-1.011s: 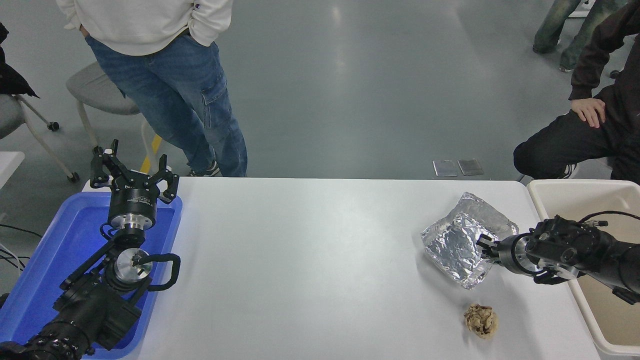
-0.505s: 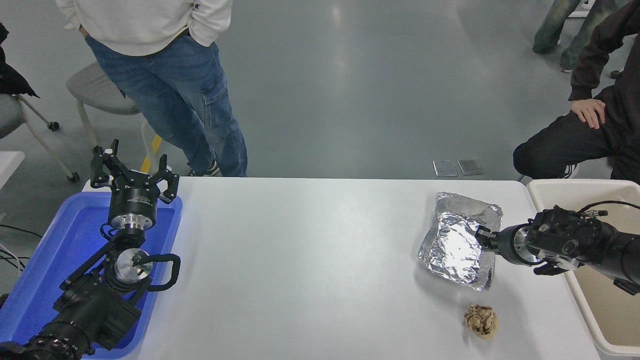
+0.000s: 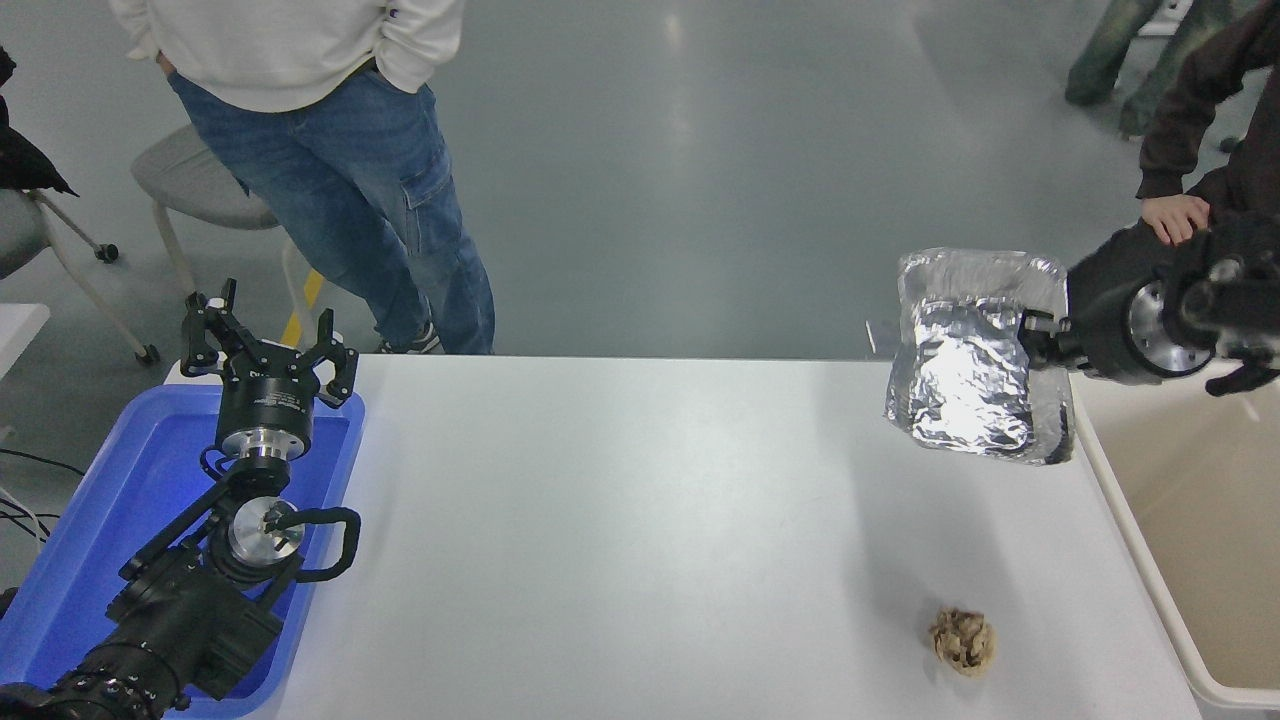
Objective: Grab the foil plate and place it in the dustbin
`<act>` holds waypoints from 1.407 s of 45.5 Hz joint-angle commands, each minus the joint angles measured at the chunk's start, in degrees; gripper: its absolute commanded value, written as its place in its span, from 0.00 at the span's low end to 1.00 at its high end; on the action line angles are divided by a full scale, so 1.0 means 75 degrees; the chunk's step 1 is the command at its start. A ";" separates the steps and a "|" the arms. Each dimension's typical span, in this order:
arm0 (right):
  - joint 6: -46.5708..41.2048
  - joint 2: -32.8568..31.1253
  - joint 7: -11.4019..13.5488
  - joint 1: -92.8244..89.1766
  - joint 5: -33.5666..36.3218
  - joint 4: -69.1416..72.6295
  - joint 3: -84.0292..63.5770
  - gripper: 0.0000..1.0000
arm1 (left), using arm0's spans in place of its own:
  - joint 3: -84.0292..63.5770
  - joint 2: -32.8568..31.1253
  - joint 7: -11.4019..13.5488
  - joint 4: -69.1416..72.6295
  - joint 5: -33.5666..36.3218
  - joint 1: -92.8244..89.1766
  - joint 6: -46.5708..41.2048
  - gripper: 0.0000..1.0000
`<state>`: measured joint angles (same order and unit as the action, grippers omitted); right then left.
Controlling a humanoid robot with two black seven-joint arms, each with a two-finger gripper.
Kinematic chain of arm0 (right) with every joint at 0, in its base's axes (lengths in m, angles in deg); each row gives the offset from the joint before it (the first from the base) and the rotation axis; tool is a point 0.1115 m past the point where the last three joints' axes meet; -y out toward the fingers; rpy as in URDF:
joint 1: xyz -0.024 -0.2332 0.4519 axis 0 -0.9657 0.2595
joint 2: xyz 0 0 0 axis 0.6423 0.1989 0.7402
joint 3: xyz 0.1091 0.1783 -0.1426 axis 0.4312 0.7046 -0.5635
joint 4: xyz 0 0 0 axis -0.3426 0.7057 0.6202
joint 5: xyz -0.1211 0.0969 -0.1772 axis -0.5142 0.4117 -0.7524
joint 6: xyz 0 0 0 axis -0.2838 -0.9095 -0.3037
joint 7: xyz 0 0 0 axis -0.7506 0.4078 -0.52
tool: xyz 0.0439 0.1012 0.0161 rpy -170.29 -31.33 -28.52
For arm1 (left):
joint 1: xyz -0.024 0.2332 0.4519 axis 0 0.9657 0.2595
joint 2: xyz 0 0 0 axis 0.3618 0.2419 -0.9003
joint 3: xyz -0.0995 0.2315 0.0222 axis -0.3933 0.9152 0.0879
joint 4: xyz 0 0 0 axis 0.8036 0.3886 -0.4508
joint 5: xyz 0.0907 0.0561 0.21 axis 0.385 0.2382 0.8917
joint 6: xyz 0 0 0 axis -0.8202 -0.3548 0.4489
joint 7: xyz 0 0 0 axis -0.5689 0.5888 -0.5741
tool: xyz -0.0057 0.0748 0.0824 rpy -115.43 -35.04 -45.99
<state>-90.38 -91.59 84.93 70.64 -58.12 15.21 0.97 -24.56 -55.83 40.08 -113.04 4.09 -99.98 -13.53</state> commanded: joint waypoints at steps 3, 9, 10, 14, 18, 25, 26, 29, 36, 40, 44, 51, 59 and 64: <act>-0.0792 0.0100 0.0166 0.2272 -0.0040 0.0744 -0.1133 0.00 | 0.0000 0.0001 0.0000 0.0000 0.0000 -0.0002 0.0000 0.99; -0.0792 0.0183 0.0177 0.2472 -0.0029 0.0814 -0.1204 0.00 | 0.0000 0.0001 0.0000 0.0000 0.0000 0.0010 0.0000 0.99; -0.0792 0.0183 0.0177 0.2472 -0.0040 0.0815 -0.1204 0.00 | 0.0000 0.0001 0.0000 0.0000 0.0000 0.0010 0.0000 0.99; -0.0804 0.0183 0.0177 0.2484 -0.0075 0.0815 -0.1239 0.00 | 0.0000 0.0001 0.0000 0.0000 0.0000 0.0010 0.0000 0.99; -0.0804 0.0159 0.0177 0.2472 -0.0134 0.0815 -0.1274 0.00 | 0.0000 0.0001 0.0000 0.0000 0.0000 0.0010 0.0000 0.99; -0.0792 0.0089 0.0166 0.2344 -0.0286 0.0756 -0.1625 0.00 | 0.0000 0.0001 0.0000 0.0000 0.0000 0.0010 0.0000 0.99; -0.0792 0.0042 0.0166 0.2332 -0.0321 0.0756 -0.1660 0.00 | 0.0000 0.0001 0.0000 0.0000 0.0000 0.0010 0.0000 0.99; -0.0769 -0.0203 0.0166 0.2157 -0.0532 0.0674 -0.1719 0.00 | 0.0000 0.0001 0.0000 0.0000 0.0000 0.0010 0.0000 0.99; -0.0769 -0.0929 0.0166 0.1583 -0.1515 0.0148 -0.1731 0.00 | 0.0000 0.0001 0.0000 0.0000 0.0000 0.0010 0.0000 0.99; -0.0792 -0.1562 0.0142 0.1021 -0.2078 -0.0473 -0.1638 0.00 | 0.0000 0.0001 0.0000 0.0000 0.0000 0.0010 0.0000 0.99; -0.0804 -0.2055 0.0072 0.0446 -0.2384 -0.1187 -0.1555 0.00 | 0.0000 0.0001 0.0000 0.0000 0.0000 0.0010 0.0000 0.99; -0.0722 -0.2769 -0.0034 -0.1076 -0.2630 -0.2582 -0.0842 0.00 | 0.0000 0.0001 0.0000 0.0000 0.0000 0.0010 0.0000 0.99; -0.0160 -0.3321 -0.0092 -0.3606 -0.3836 -0.3532 0.1266 0.00 | 0.0000 0.0001 0.0000 0.0000 0.0000 -0.0001 0.0000 0.99; 0.0379 -0.3240 -0.0081 -0.5563 -0.3978 -0.4281 0.2919 0.00 | 0.0000 0.0001 0.0011 0.0012 0.0000 0.0010 0.0000 0.99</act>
<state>-93.28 -112.44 84.67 53.99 -81.79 -5.47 3.25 -24.55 -55.83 40.08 -113.04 4.09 -99.92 -13.53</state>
